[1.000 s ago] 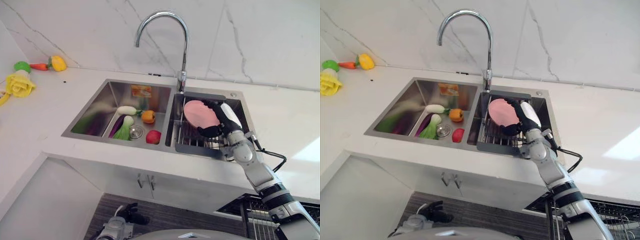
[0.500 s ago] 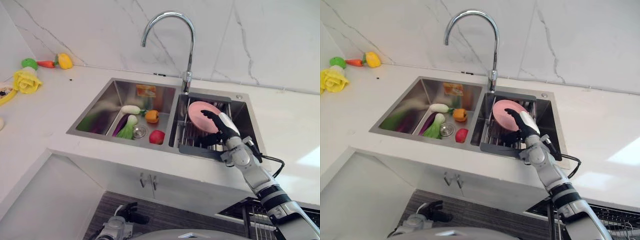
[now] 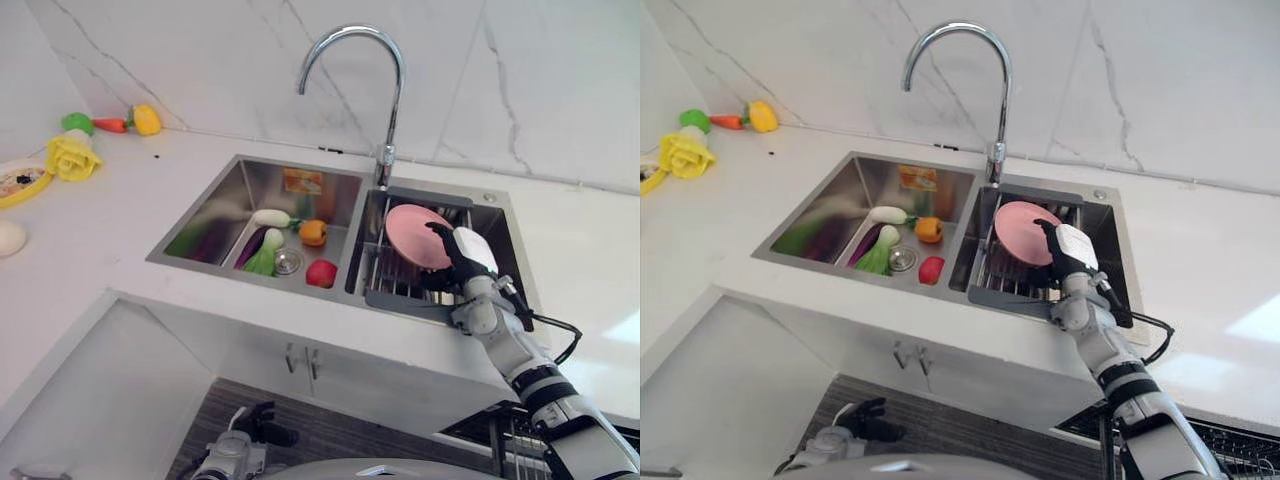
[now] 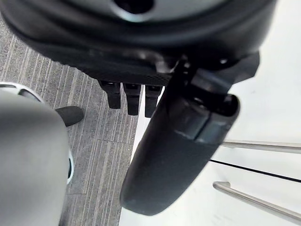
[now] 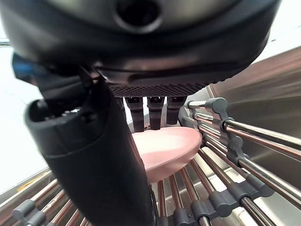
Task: Place the dishes in the dishwasher.
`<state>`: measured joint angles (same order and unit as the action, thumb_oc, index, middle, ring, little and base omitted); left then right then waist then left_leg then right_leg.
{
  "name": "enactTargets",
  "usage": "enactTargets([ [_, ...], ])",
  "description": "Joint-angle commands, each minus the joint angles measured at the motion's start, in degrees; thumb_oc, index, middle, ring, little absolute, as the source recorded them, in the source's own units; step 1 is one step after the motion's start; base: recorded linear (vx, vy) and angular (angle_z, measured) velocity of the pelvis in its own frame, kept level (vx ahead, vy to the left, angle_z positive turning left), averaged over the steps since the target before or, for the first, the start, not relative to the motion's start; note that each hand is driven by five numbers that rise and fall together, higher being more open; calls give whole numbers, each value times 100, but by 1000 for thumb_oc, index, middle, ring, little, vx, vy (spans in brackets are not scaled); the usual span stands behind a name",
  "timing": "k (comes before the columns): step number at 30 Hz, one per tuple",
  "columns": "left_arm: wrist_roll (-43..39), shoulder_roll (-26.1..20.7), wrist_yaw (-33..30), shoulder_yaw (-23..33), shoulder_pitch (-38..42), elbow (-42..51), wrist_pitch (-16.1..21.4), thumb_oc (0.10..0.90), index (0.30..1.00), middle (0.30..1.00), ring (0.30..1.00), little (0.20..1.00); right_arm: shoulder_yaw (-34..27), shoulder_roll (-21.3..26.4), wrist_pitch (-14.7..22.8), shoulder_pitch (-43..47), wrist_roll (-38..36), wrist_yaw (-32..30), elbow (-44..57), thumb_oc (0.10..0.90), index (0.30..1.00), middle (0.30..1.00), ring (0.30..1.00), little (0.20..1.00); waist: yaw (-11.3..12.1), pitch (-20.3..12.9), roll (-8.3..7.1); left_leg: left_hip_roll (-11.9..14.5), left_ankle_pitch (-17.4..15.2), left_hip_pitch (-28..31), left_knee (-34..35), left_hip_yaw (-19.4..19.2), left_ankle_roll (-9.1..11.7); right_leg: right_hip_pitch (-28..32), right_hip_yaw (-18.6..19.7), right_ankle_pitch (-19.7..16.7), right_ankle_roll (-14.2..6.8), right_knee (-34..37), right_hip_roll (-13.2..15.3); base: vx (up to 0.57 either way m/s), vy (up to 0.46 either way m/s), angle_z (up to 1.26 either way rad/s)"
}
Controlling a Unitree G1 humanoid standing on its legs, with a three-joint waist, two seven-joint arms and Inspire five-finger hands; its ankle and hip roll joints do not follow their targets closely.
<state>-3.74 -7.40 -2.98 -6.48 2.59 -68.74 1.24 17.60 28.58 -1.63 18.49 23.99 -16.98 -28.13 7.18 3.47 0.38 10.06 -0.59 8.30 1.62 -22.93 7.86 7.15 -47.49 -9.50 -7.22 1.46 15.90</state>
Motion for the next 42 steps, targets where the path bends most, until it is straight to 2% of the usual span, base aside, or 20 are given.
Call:
enactTargets([
  [1, 557, -100, -207, -822, -536, -368, 62, 800, 900, 900, 900, 900, 45, -56, 182, 1043, 489, -832, -266, 400, 300, 300, 300, 300, 341, 71, -326, -122, 395, -232, 186, -303, -238, 433, 62, 282, -497, 13, 339, 0, 0, 0],
  [8, 437, -118, -69, -875, -480, -256, 115, 800, 900, 900, 900, 900, 296, 90, 177, 1170, 846, -649, -101, 400, 300, 300, 300, 300, 319, 59, -315, -108, 383, -216, 168, -319, -230, 442, 64, 287, -497, -1, 349, -1, 1, 0],
  [15, 202, -144, 74, -838, -510, -144, 103, 800, 900, 900, 900, 900, 169, 36, 253, 1159, 651, -724, 86, 400, 300, 300, 300, 300, 223, 16, -256, -126, 349, -128, 180, -365, -246, 453, 108, 273, -501, -42, 391, 0, 0, 0],
  [20, 109, -50, -21, -780, -493, -99, 22, 800, 900, 900, 900, 900, -514, -83, 690, 1086, -17, -1218, 1475, 400, 300, 300, 300, 300, 25, 27, -169, -169, 304, -72, 160, -407, -285, 427, 163, 248, -513, -151, 479, 0, 28, -2],
  [21, 111, -54, -23, -791, -490, -96, 16, 800, 900, 900, 900, 900, -551, -71, 675, 1033, -22, -1191, 1549, 400, 300, 300, 300, 300, 38, 31, -173, -174, 300, -69, 159, -408, -289, 425, 167, 251, -517, -166, 489, 1, 53, -2],
  [22, 130, -38, -43, -791, -502, -9, -5, 800, 900, 900, 900, 900, -782, -52, 945, 1047, -269, -1179, 2165, 400, 300, 300, 300, 300, -77, 45, -136, -186, 289, -52, 164, -437, -307, 382, 205, 211, -541, -218, 538, 7, 62, -3],
  [24, 173, -30, -32, -830, -526, 84, -41, 800, 900, 900, 900, 900, -1146, -24, 1205, 983, -696, -1050, 2957, 400, 300, 300, 300, 300, -192, 57, -102, -250, 256, -14, 188, -477, -348, 315, 258, 110, -605, -272, 620, 11, 80, -10],
  [25, 176, -36, -30, -842, -526, 92, -49, 800, 900, 900, 900, 900, -1195, -14, 1182, 922, -728, -1000, 3044, 400, 300, 300, 300, 300, -170, 59, -110, -265, 250, -7, 195, -488, -360, 307, 273, 97, -620, -282, 639, 10, 70, -18],
  [27, 270, -27, 10, -929, -496, 100, -83, 800, 900, 900, 900, 900, -1632, -80, 1384, 796, -1223, -868, 3763, 400, 300, 300, 300, 300, -318, 79, -88, -356, 219, 32, 253, -550, -403, 215, 328, -79, -695, -345, 758, 3, 120, -20],
  [28, 365, 0, 47, -979, -386, 15, -112, 800, 900, 900, 900, 900, -2021, -183, 1523, 690, -1587, -805, 4369, 400, 300, 300, 300, 300, -473, 97, -66, -424, 192, 22, 285, -601, -427, 143, 376, -210, -730, -344, 835, -6, 166, -21],
  [30, 618, 24, 4, -1039, -279, -125, -131, 800, 900, 900, 900, 900, -2355, -253, 1539, 520, -1713, -876, 4734, 400, 300, 300, 300, 300, -646, 114, -67, -494, 123, 28, 302, -654, -453, 90, 420, -328, -758, -288, 894, -4, 109, -20],
  [31, 635, 25, -1, -1043, -263, -147, -123, 800, 900, 900, 900, 900, -2384, -264, 1514, 484, -1717, -860, 4790, 400, 300, 300, 300, 300, -624, 115, -76, -504, 116, 28, 301, -665, -463, 84, 433, -347, -760, -277, 901, -12, 79, -23],
  [32, 775, 32, -27, -1009, -185, -246, -107, 800, 900, 900, 900, 900, -2651, -197, 1502, 335, -1713, -858, 4980, 400, 300, 300, 300, 300, -863, 187, -72, -578, 48, 38, 314, -760, -504, -51, 523, -456, -778, -222, 927, -45, 75, -29],
  [34, 797, 6, -59, -840, -170, -353, -64, 800, 900, 900, 900, 900, -2944, -17, 1455, 189, -1518, -897, 5188, 400, 300, 300, 300, 300, -991, 321, -66, -572, -4, 64, 317, -1041, -553, -298, 536, -553, -778, -257, 1000, -98, 62, -50],
  [36, 819, -24, -95, -743, -171, -388, -49, 800, 900, 900, 900, 900, -3062, 135, 1424, 110, -1367, -948, 5171, 400, 300, 300, 300, 300, -990, 401, -51, -532, -9, 63, 320, -1243, -554, -444, 468, -569, -778, -346, 1054, -95, 23, -84],
  [37, 844, -47, -148, -615, -198, -440, -58, 800, 900, 900, 900, 900, -3162, 346, 1400, 112, -1207, -1012, 5122, 400, 300, 300, 300, 300, -1006, 451, -32, -446, 21, 67, 322, -1480, -533, -545, 274, -559, -778, -465, 1129, -149, 40, -121],
  [38, 928, -131, -207, -500, -311, -548, -83, 800, 900, 900, 900, 900, -3227, 649, 1325, 90, -859, -1164, 4903, 400, 300, 300, 300, 300, -1005, 510, -42, -337, 121, 40, 317, -1863, -514, -564, -296, -521, -776, -568, 1236, -145, 29, -134],
  [39, 943, -105, -211, -495, -310, -556, -75, 800, 900, 900, 900, 900, -3176, 689, 1352, 139, -819, -1231, 4819, 400, 300, 300, 300, 300, -986, 516, -10, -314, 124, 56, 316, -1879, -495, -576, -264, -492, -773, -589, 1217, -194, -3, -163],
  [40, 1163, -132, -168, -446, -505, -734, -83, 800, 900, 900, 900, 900, -3106, 943, 1273, 112, -474, -1344, 4511, 400, 300, 300, 300, 300, -966, 540, -29, -220, 210, 16, 303, -2180, -516, -506, -584, -498, -750, -645, 1326, -99, -31, -141],
  [42, 1230, -154, -189, -363, -597, -827, -73, 800, 900, 900, 900, 900, -3045, 1108, 1267, 29, -318, -1383, 4313, 400, 300, 300, 300, 300, -927, 535, -15, -181, 255, 6, 299, -2265, -507, -460, -488, -433, -729, -668, 1325, -122, -54, -117],
])
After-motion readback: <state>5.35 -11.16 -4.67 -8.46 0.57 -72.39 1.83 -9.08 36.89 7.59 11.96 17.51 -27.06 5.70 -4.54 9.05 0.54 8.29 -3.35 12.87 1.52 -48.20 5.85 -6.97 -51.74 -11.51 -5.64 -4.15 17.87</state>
